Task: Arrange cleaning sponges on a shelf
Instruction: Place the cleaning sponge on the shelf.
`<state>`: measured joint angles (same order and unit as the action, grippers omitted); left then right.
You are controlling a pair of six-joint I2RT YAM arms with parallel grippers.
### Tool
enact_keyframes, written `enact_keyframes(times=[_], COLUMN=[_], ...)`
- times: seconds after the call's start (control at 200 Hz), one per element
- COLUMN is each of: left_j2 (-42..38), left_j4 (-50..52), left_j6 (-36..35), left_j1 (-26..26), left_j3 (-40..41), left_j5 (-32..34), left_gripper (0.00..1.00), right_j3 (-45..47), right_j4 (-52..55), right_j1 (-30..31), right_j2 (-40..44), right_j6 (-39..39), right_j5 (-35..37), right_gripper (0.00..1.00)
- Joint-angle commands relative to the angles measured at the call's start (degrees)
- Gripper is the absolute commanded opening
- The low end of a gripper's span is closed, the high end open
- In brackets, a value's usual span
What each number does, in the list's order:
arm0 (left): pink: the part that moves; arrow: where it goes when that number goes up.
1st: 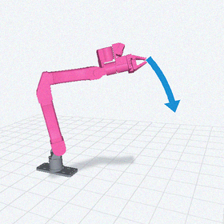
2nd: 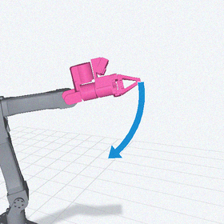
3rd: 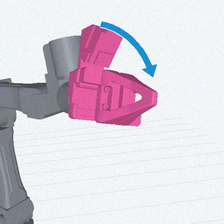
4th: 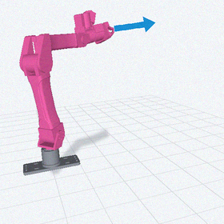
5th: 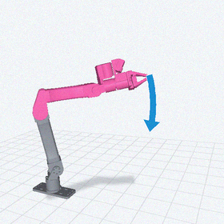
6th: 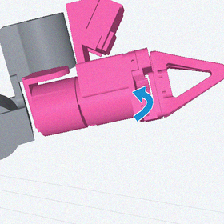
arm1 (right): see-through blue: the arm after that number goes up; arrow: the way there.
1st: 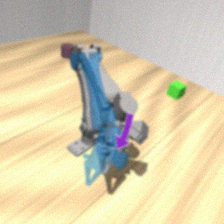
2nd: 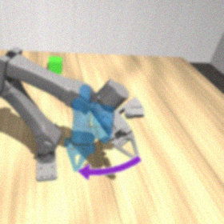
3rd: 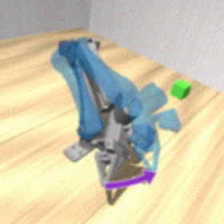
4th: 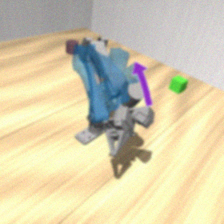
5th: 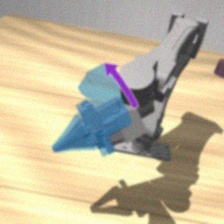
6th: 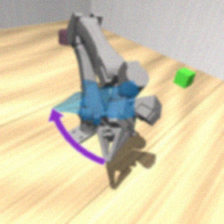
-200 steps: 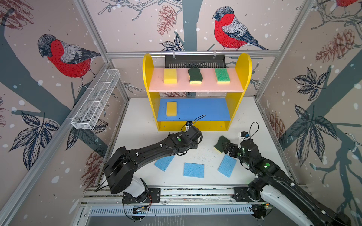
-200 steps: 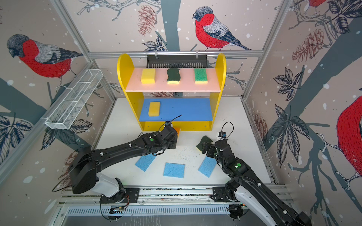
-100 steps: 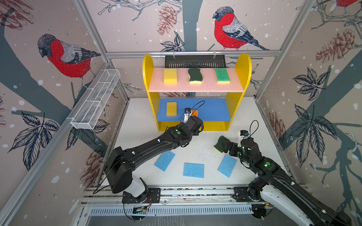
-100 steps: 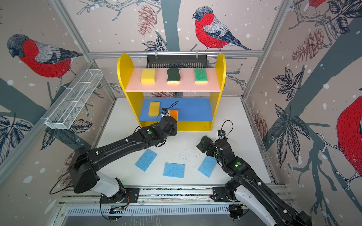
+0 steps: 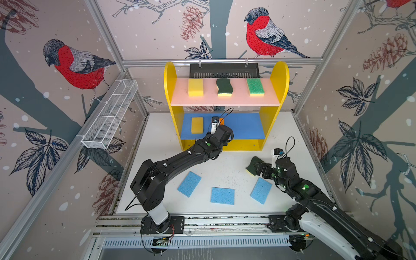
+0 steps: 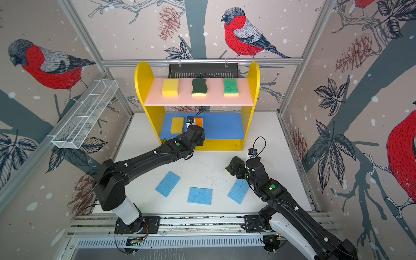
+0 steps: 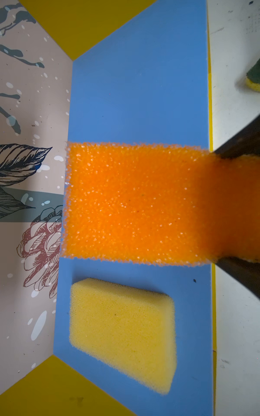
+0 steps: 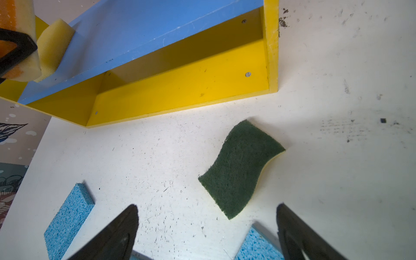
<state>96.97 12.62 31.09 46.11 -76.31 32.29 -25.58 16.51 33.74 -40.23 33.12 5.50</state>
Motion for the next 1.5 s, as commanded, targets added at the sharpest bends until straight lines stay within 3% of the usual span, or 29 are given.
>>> enact_keyframes(times=[0.0,0.685,1.491], left_j2=[1.2,9.2,14.7], left_j4=[-4.2,-9.1,-6.1], left_j6=[-1.8,-2.1,-0.9], left_j1=[-0.4,-2.0,-2.3], left_j3=[-1.0,-5.0,-10.0], left_j5=[0.0,-0.5,-1.1], left_gripper=[0.56,0.56,0.56], right_j3=[-0.7,-0.6,0.4], right_j4=[-2.1,-2.8,-3.5], right_j1=[-0.2,-0.9,-3.0], right_j2=[-0.6,-2.6,-3.6], right_j6=[-1.1,-1.2,-2.0], right_j5=[-0.3,-1.1,-2.9], right_gripper=[0.95,0.95,0.95])
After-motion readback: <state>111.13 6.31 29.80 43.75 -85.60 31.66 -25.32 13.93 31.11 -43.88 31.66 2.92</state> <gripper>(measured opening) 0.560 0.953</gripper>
